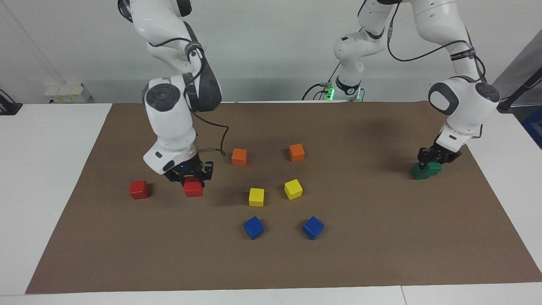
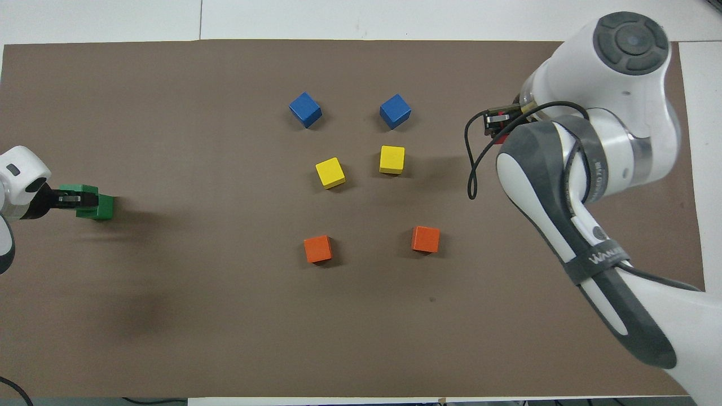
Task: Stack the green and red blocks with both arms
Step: 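Stack green on green with the left gripper while the right gripper carries red, then lower the red block onto the other red block with the right gripper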
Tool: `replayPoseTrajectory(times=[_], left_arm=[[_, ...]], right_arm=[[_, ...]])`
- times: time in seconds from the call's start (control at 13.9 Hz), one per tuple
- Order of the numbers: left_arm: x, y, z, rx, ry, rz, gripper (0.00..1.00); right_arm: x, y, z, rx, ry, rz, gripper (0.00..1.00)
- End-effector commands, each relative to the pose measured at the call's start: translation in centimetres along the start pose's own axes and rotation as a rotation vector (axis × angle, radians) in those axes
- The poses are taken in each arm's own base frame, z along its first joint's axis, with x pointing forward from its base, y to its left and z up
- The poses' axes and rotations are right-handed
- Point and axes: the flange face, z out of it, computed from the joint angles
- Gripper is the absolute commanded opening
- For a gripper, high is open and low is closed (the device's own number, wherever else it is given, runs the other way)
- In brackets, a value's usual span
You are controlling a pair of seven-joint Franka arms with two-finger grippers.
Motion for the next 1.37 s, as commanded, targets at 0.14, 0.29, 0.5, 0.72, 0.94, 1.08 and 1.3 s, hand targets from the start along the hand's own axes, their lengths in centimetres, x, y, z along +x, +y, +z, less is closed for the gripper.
replayPoseTrajectory(times=[0.14, 0.29, 0.5, 0.72, 0.94, 1.08, 1.3], left_arm=[[-0.6, 0.2, -0.6, -0.008, 0.01, -0.001, 1.0], [0.1, 0.2, -1.5, -0.017, -0.005, 0.005, 1.0], [2.2, 0.3, -4.2, -0.033, -0.042, 0.022, 1.0], [3.7, 0.5, -8.4, -0.034, -0.041, 0.035, 1.0], [4.3, 1.3, -12.5, -0.03, -0.019, 0.044, 1.0], [3.8, 2.9, -15.4, -0.027, -0.004, 0.066, 1.0], [3.7, 4.9, -18.9, -0.035, -0.024, 0.015, 1.0]], right_arm=[[-5.0, 6.4, -0.7, -0.009, -0.021, -0.043, 0.0], [-5.7, 8.5, 0.2, 0.035, -0.012, -0.046, 0.0], [-6.6, 12.0, 2.4, 0.029, 0.015, -0.067, 0.0], [-6.5, 13.9, 3.9, 0.027, 0.024, -0.05, 0.0], [-5.8, 15.4, 5.7, 0.024, 0.051, -0.027, 0.0], [-5.4, 16.4, 7.4, 0.024, 0.06, -0.014, 0.0], [-5.1, 16.6, 8.7, 0.026, 0.064, -0.008, 0.0]])
